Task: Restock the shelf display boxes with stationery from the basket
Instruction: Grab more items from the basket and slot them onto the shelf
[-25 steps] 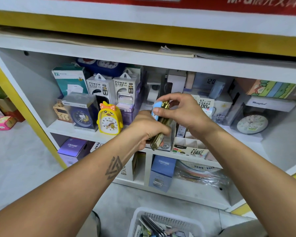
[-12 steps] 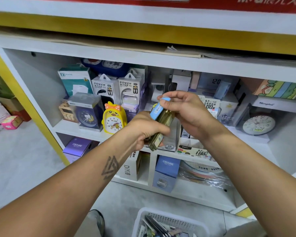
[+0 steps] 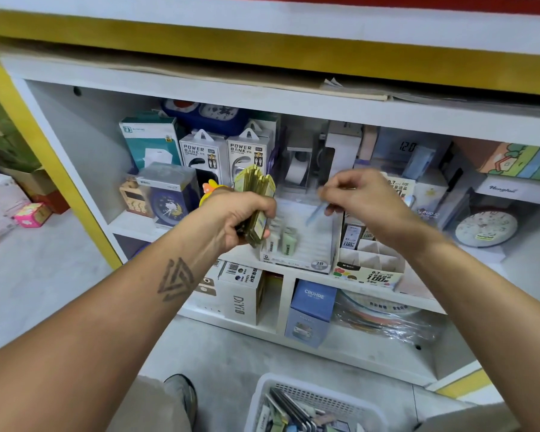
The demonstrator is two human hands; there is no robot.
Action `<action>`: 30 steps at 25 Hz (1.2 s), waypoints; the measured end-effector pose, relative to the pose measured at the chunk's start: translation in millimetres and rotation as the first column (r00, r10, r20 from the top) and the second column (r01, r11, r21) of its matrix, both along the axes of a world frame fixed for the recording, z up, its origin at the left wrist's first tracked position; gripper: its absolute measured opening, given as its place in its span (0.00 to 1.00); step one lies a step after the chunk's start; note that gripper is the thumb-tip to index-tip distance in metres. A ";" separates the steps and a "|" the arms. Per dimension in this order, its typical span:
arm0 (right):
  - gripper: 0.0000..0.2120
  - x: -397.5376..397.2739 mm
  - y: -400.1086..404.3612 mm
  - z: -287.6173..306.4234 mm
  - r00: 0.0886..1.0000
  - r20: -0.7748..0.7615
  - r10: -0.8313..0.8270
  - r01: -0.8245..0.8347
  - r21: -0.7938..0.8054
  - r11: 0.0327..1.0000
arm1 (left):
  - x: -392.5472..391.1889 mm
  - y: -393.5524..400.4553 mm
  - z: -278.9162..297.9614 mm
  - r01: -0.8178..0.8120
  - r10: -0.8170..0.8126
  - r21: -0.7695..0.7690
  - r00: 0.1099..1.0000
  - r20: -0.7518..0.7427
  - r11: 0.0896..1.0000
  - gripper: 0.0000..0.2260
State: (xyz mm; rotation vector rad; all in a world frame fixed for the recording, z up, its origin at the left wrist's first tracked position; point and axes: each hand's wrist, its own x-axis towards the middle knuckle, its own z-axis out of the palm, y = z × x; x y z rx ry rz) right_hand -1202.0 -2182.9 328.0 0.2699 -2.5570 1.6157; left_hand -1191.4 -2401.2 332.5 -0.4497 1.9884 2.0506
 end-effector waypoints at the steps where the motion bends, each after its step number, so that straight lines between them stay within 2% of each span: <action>1: 0.06 1.2 0.3 -5.0 0.999 -0.036 0.025 -0.015 0.251 0.968 | 0.3 -0.3 0.4 0.001 -0.001 0.005 1.000 -0.003 1.000 0.10; 2: 0.04 2.9 -1.1 -10.3 0.996 -0.054 0.065 -0.034 0.445 0.895 | 0.7 0.0 0.6 0.006 -0.006 0.009 1.000 -0.005 1.000 0.10; 3: 0.03 4.9 -2.9 -15.0 0.993 -0.063 0.101 -0.047 0.572 0.819 | 0.7 0.4 0.5 0.011 -0.011 0.014 1.000 -0.008 1.000 0.10; 5: 0.07 6.5 -4.8 -21.8 0.987 -0.083 0.138 -0.049 0.661 0.748 | -0.1 1.3 0.3 0.010 -0.010 0.021 1.000 -0.009 1.000 0.10; 12: 0.10 9.5 -10.1 -30.4 0.967 -0.101 0.233 -0.099 0.696 0.711 | -1.5 5.9 -2.1 0.017 -0.017 0.034 1.000 -0.006 0.999 0.11; 18: 0.11 8.8 -14.2 -30.8 0.957 -0.100 0.271 -0.110 0.740 0.663 | -1.2 6.5 -3.4 0.064 -0.065 0.029 0.998 0.015 0.997 0.08; 21: 0.09 8.8 -19.3 -34.6 0.967 -0.091 0.237 -0.107 0.700 0.706 | 0.1 7.1 -2.1 0.118 -0.119 0.064 0.993 0.020 0.991 0.06; 25: 0.02 10.5 -19.3 -37.6 0.959 -0.105 0.264 -0.103 0.737 0.668 | 1.2 8.8 0.9 0.229 -0.237 0.175 0.971 0.025 0.958 0.07; 26: 0.04 10.0 -18.8 -35.6 0.964 -0.121 0.238 -0.080 0.721 0.688 | 1.3 9.5 1.6 0.238 -0.248 0.205 0.968 0.024 0.949 0.06; 27: 0.06 9.8 -19.1 -33.1 0.979 -0.110 0.174 -0.066 0.634 0.770 | 1.5 9.7 1.9 0.239 -0.252 0.238 0.967 0.026 0.941 0.06; 28: 0.07 10.3 -19.0 -28.5 0.995 -0.043 0.089 -0.060 0.452 0.890 | 2.0 11.0 2.8 0.240 -0.257 0.267 0.966 0.029 0.933 0.05; 29: 0.07 10.6 -18.9 -24.0 0.997 0.066 0.049 -0.061 0.191 0.980 | 2.6 12.4 3.4 0.242 -0.263 0.291 0.964 0.033 0.925 0.04; 30: 0.07 11.4 -18.7 -19.7 0.980 0.184 0.073 -0.059 -0.082 0.995 | 3.3 14.0 4.0 0.243 -0.268 0.316 0.963 0.038 0.917 0.03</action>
